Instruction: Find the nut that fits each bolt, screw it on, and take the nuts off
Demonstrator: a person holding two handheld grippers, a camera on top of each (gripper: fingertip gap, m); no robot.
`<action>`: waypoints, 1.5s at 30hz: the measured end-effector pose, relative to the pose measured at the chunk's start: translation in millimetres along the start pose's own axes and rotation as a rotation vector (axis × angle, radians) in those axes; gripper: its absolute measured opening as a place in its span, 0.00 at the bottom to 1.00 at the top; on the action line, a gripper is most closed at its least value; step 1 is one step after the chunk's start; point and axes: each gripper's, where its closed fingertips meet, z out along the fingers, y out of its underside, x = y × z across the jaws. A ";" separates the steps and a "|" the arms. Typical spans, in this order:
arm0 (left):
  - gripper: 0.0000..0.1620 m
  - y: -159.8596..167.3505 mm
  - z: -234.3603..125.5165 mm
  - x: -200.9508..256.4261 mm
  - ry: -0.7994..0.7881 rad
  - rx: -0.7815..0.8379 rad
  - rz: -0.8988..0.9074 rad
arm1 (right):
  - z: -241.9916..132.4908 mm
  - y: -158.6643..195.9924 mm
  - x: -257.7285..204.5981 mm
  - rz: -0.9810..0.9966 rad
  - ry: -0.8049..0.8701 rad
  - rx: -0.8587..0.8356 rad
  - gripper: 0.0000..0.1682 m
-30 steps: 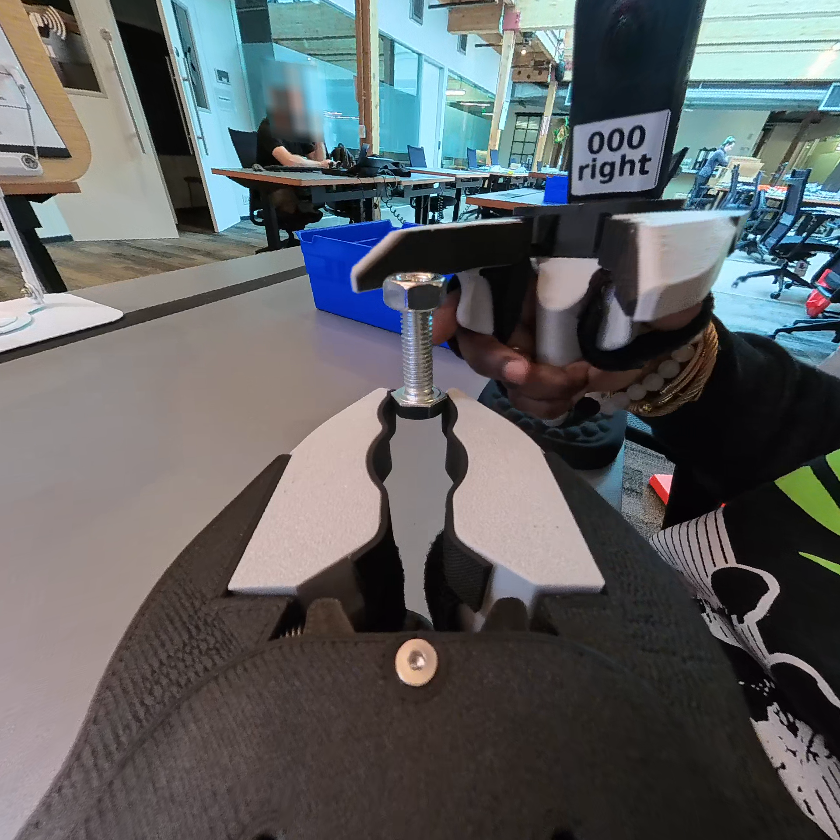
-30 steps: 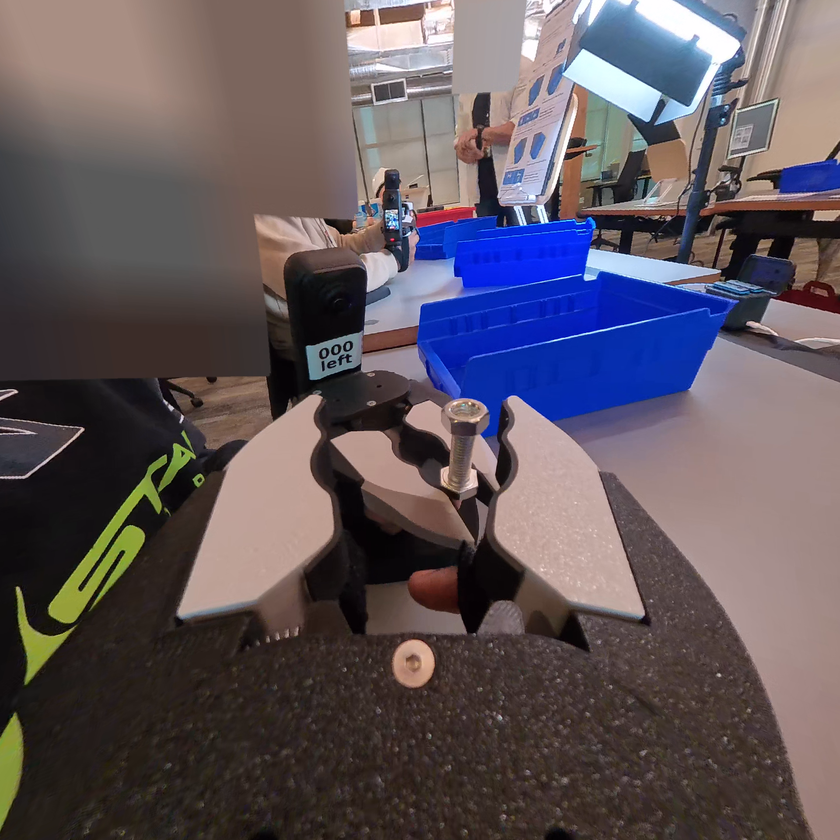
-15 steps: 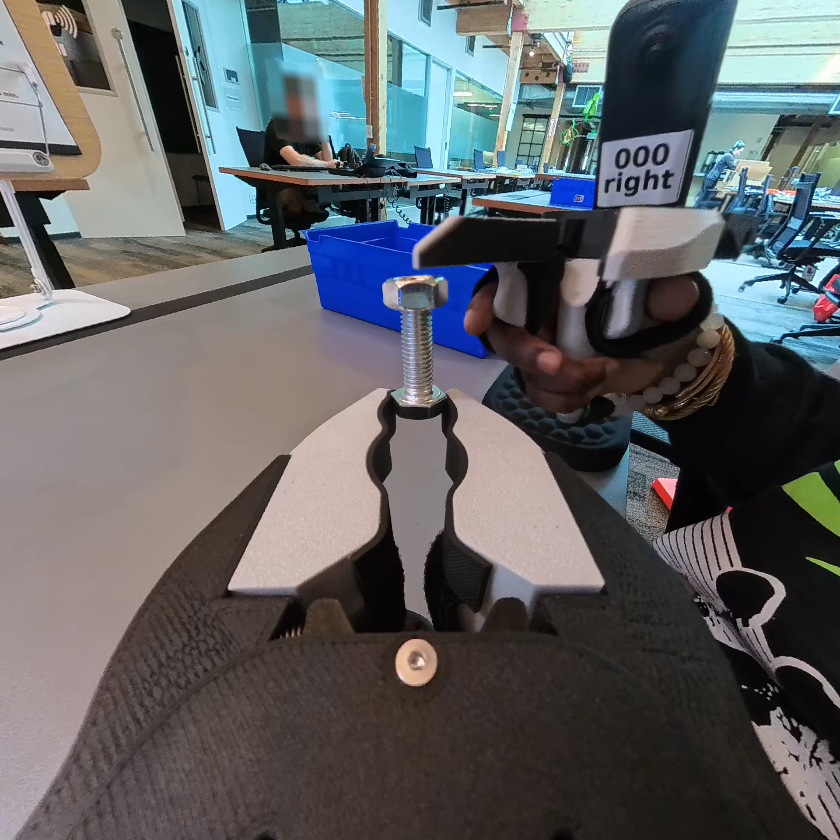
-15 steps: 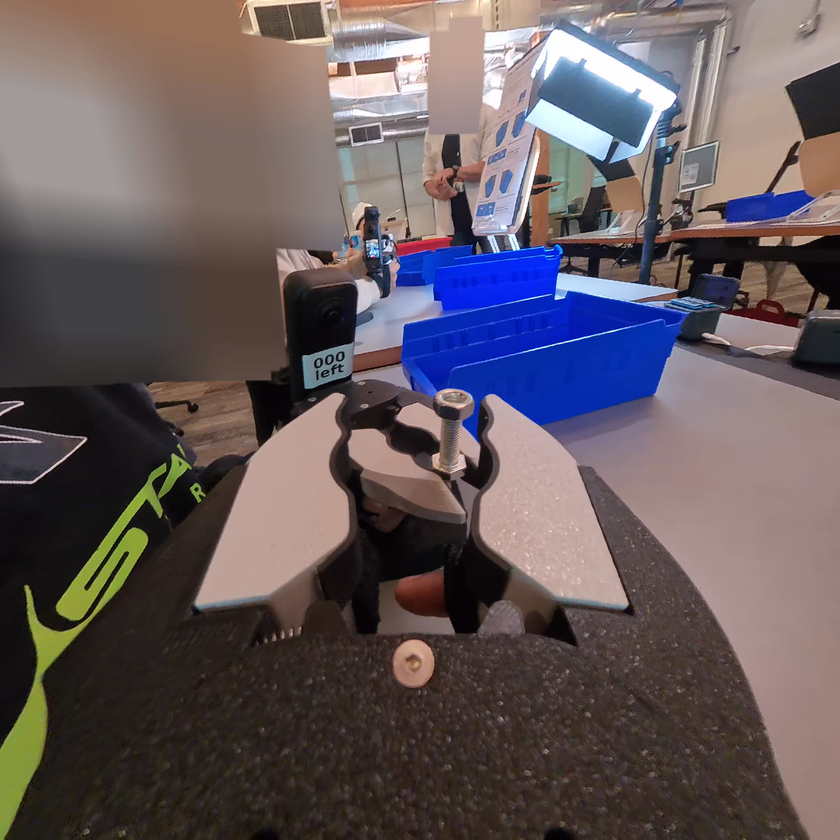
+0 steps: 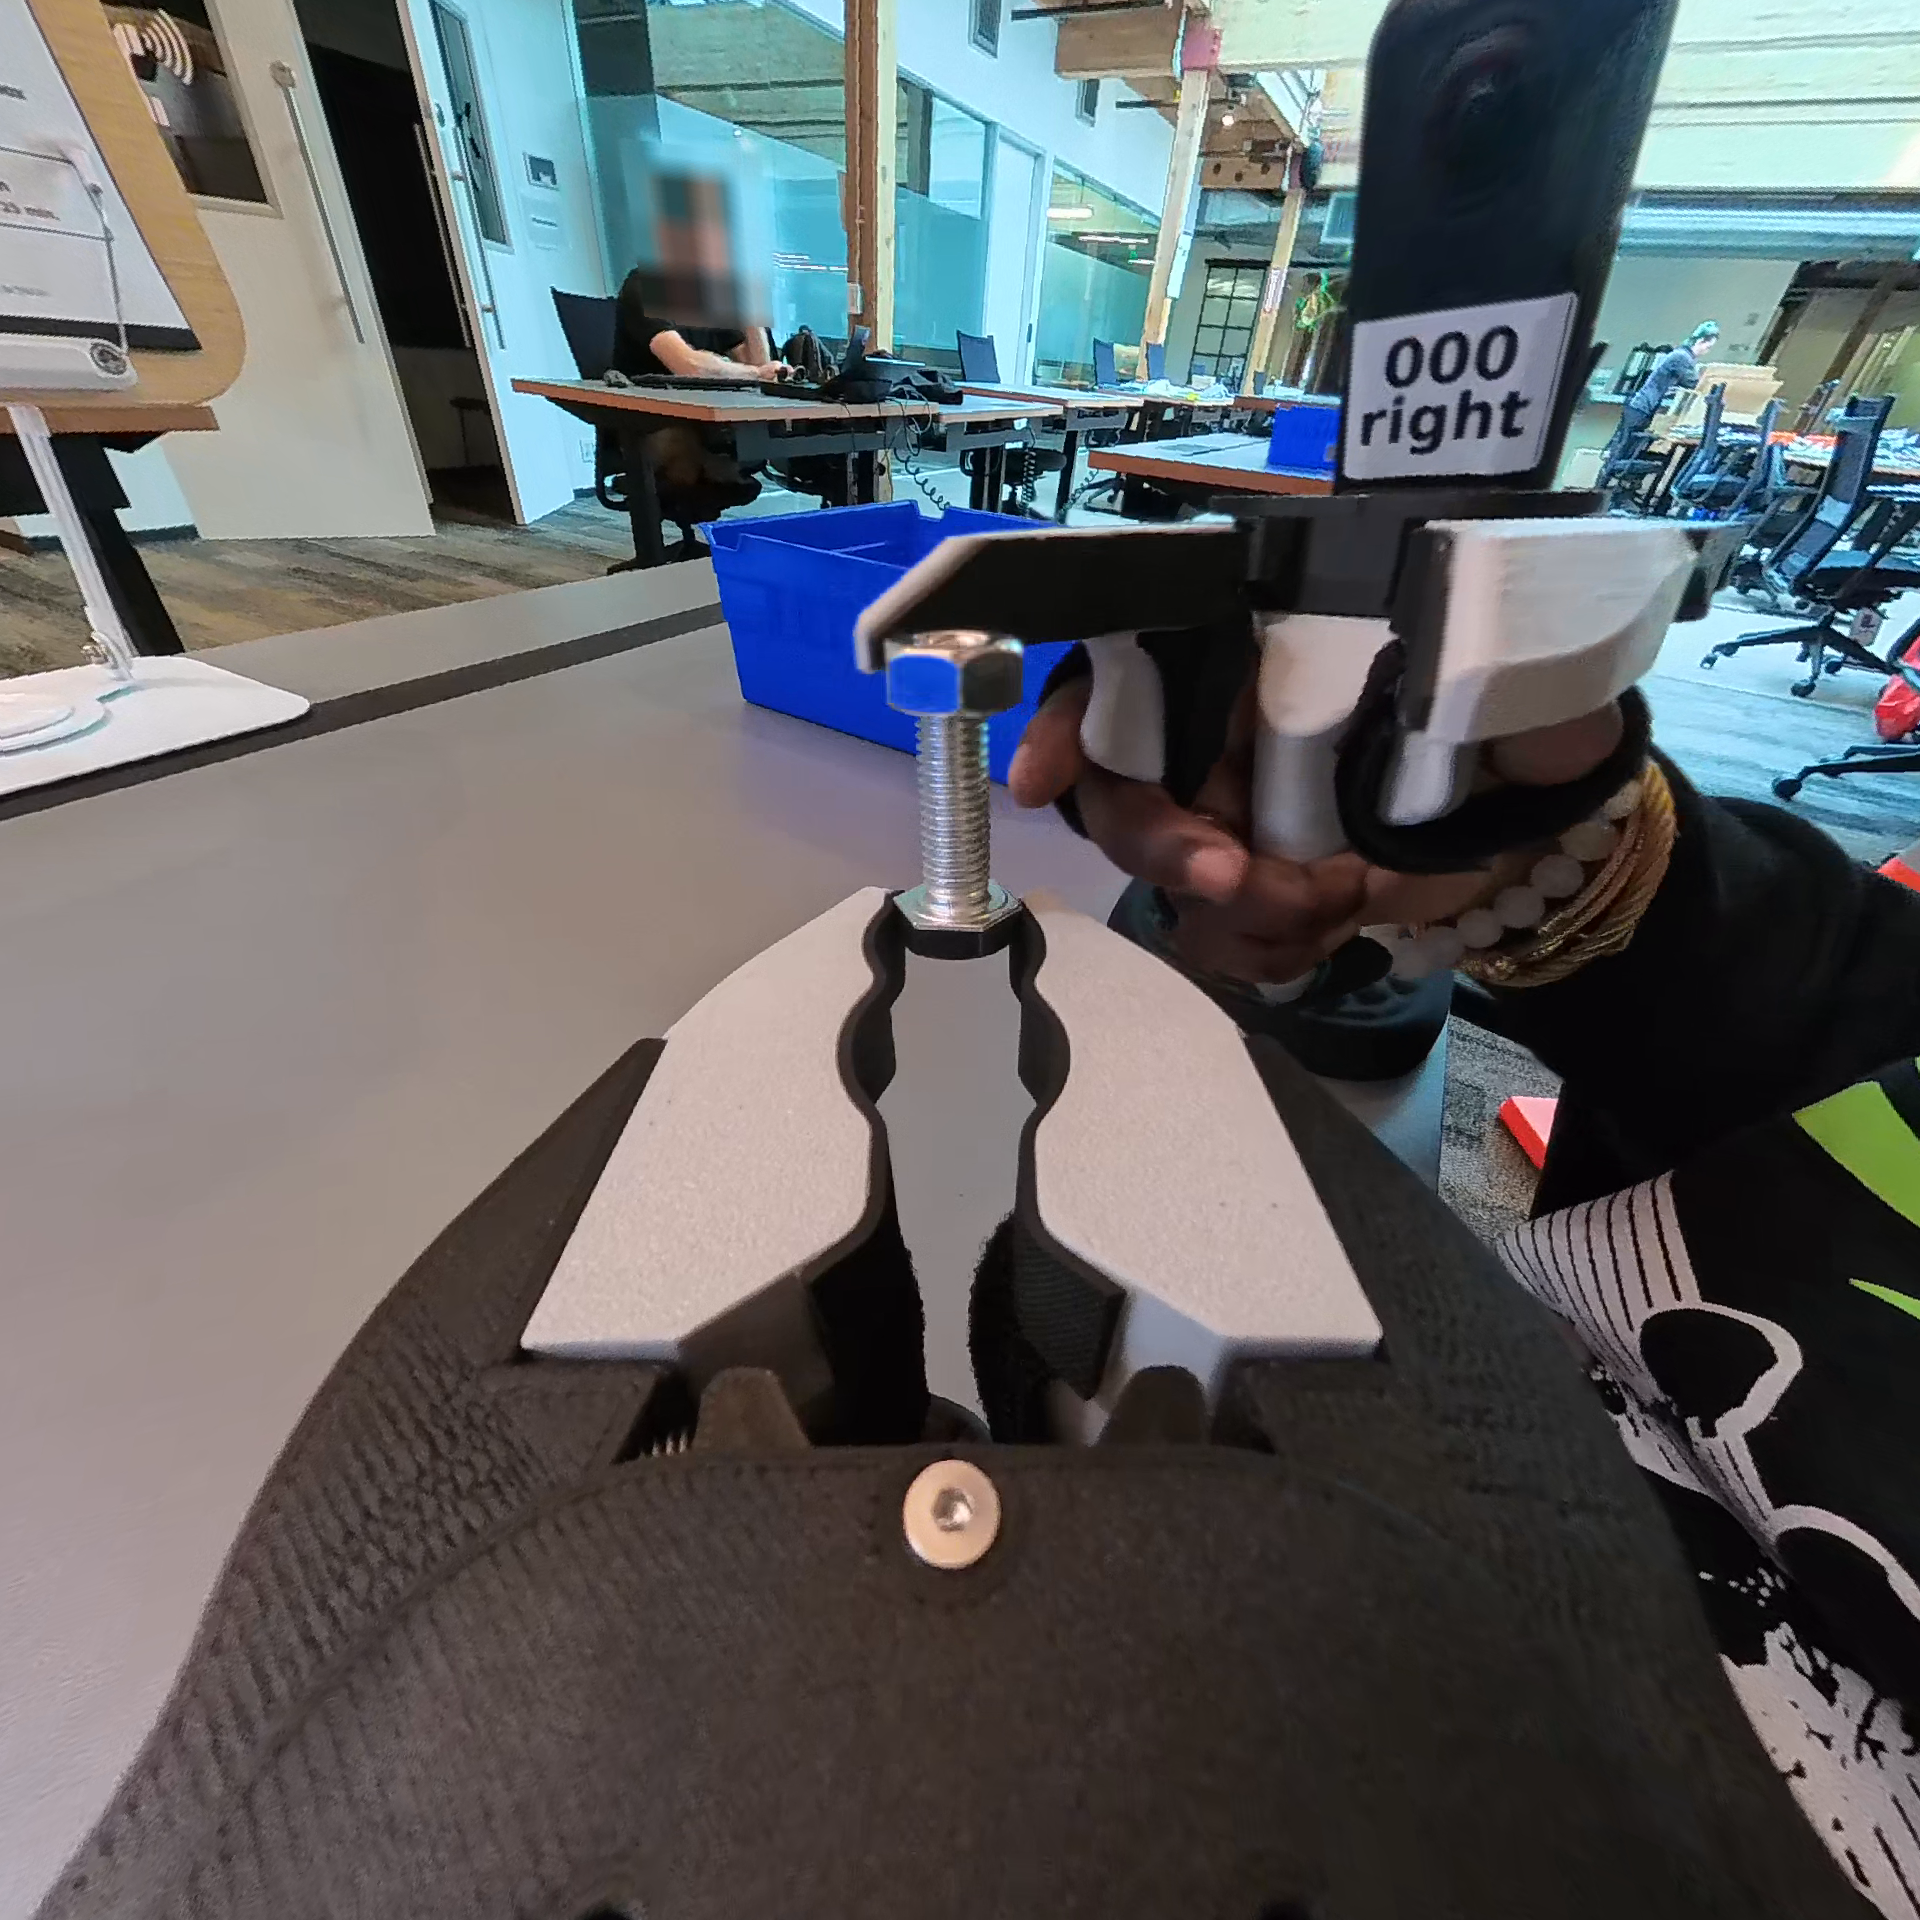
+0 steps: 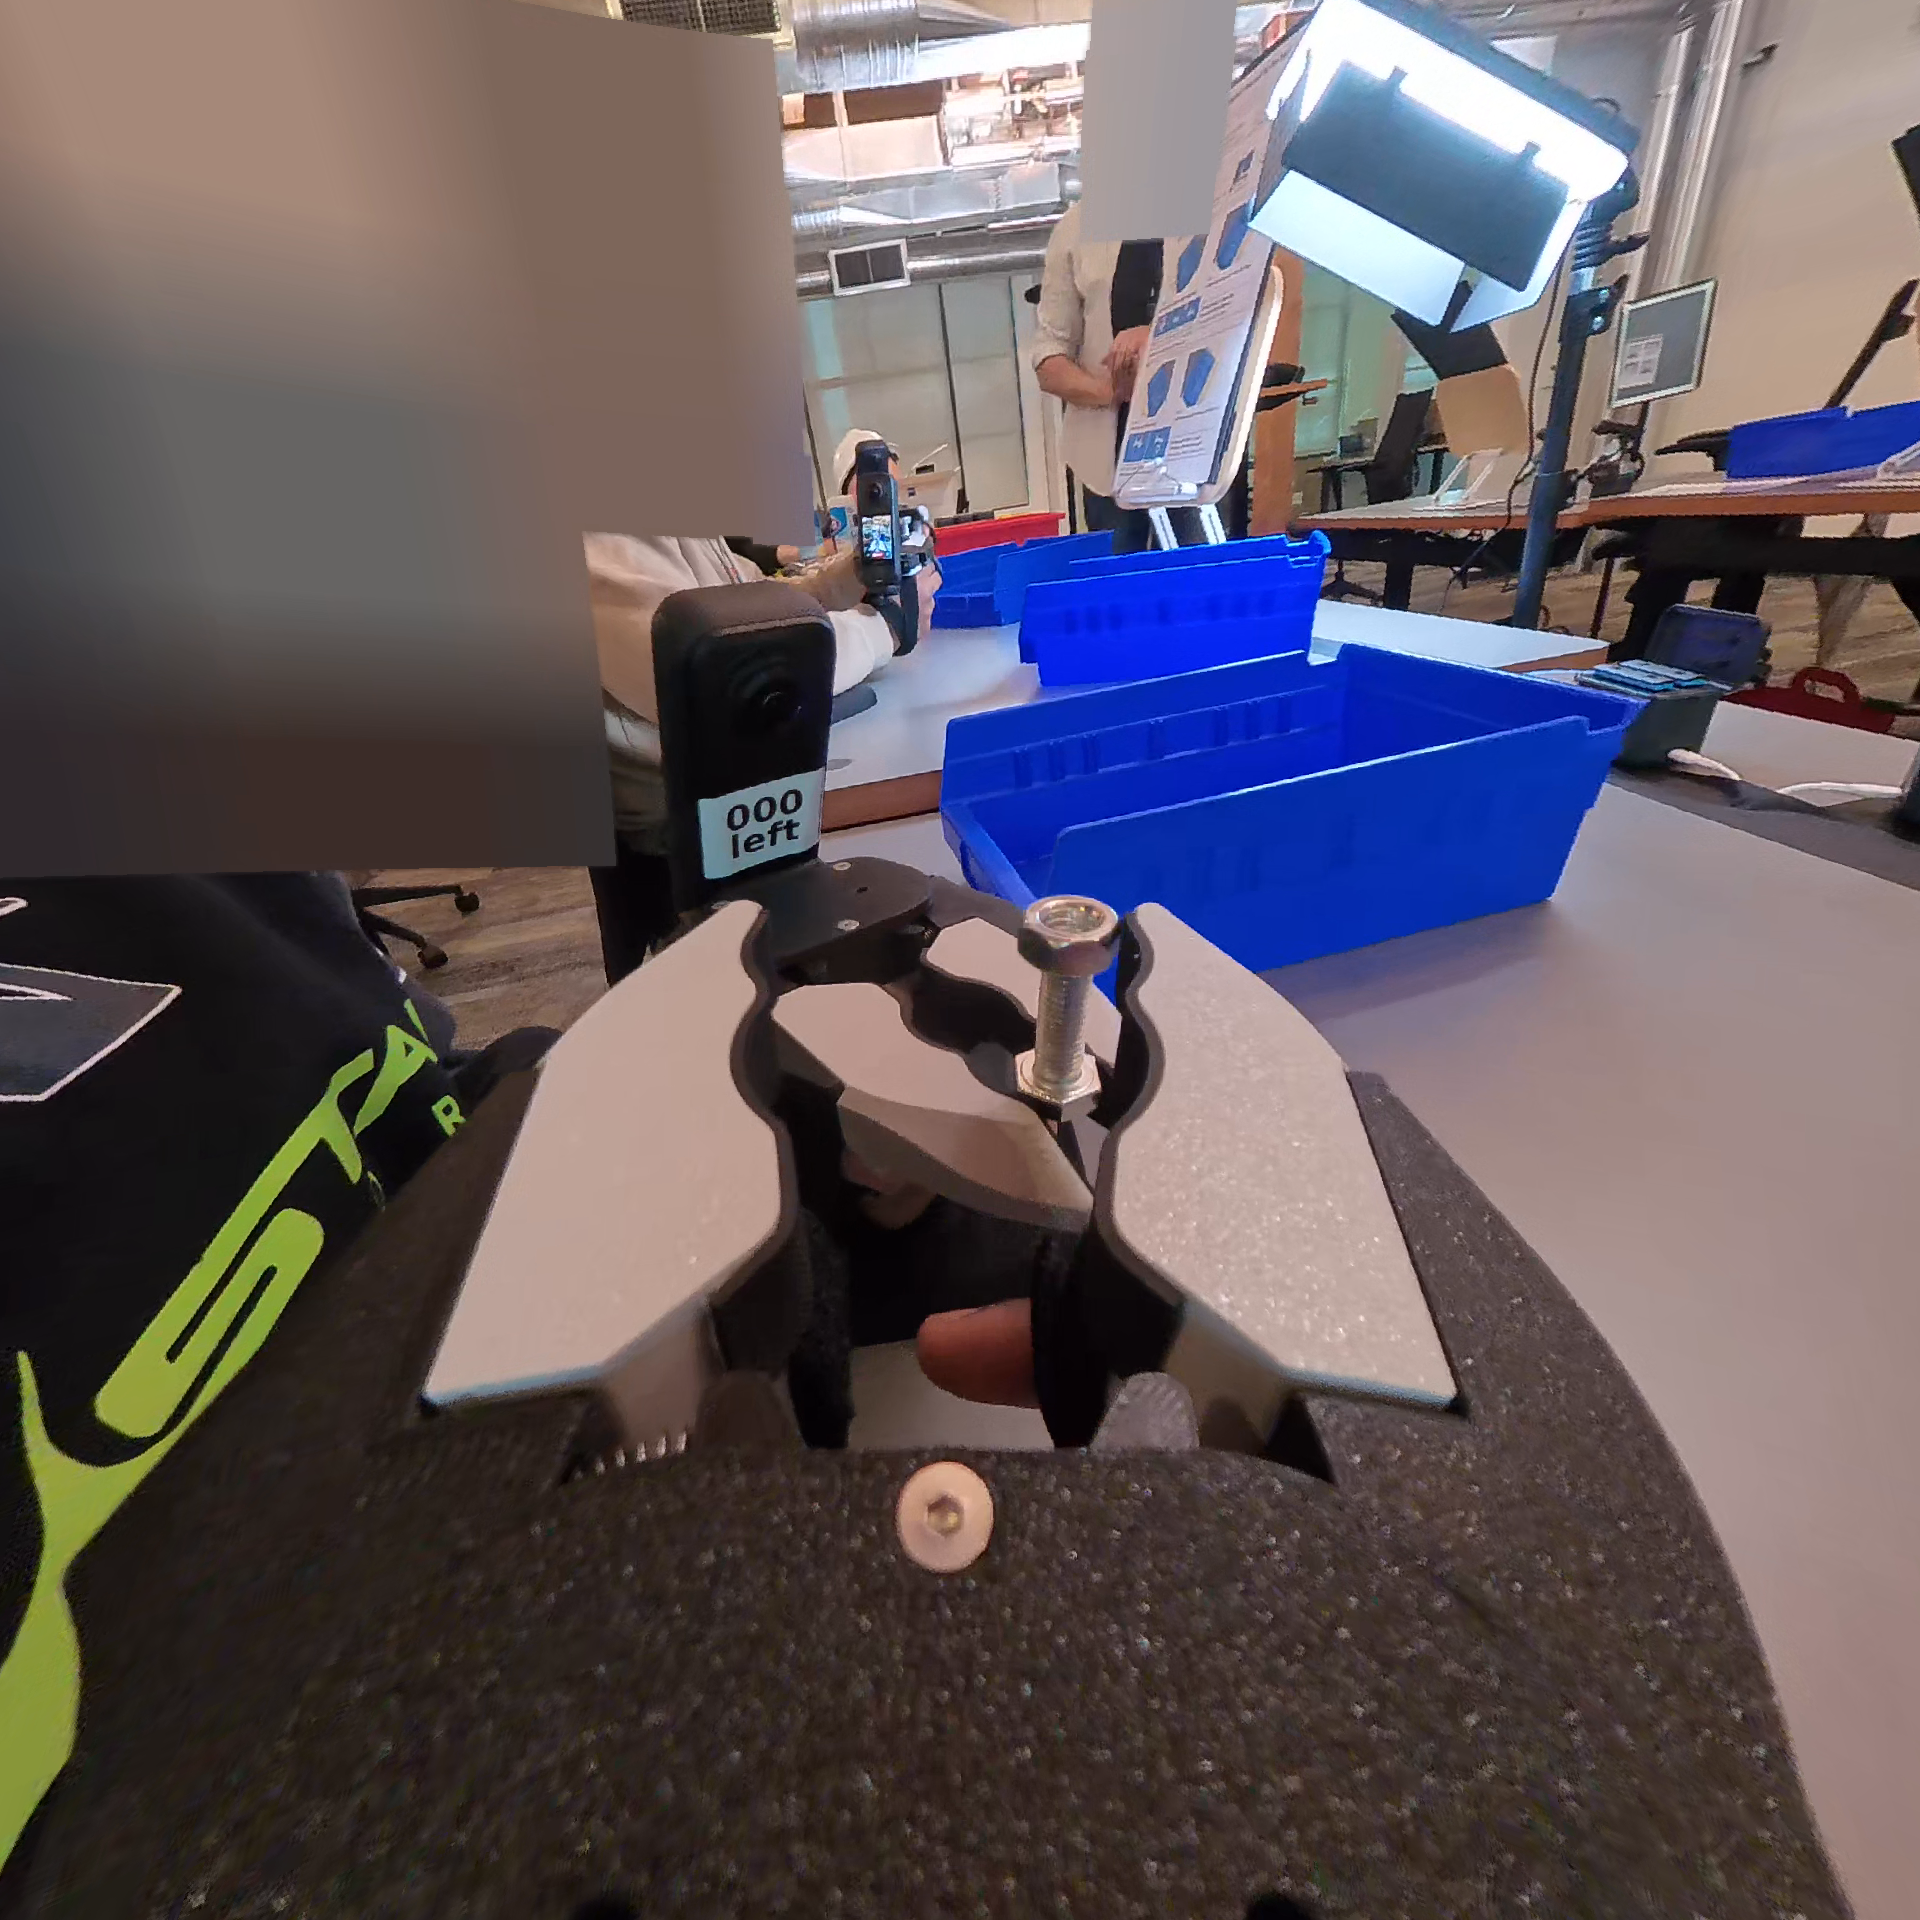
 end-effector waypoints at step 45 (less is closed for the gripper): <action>0.12 4.1 2.2 6.7 0.034 -0.024 0.038 | 18.0 8.0 8.0 -0.019 0.001 -0.006 0.38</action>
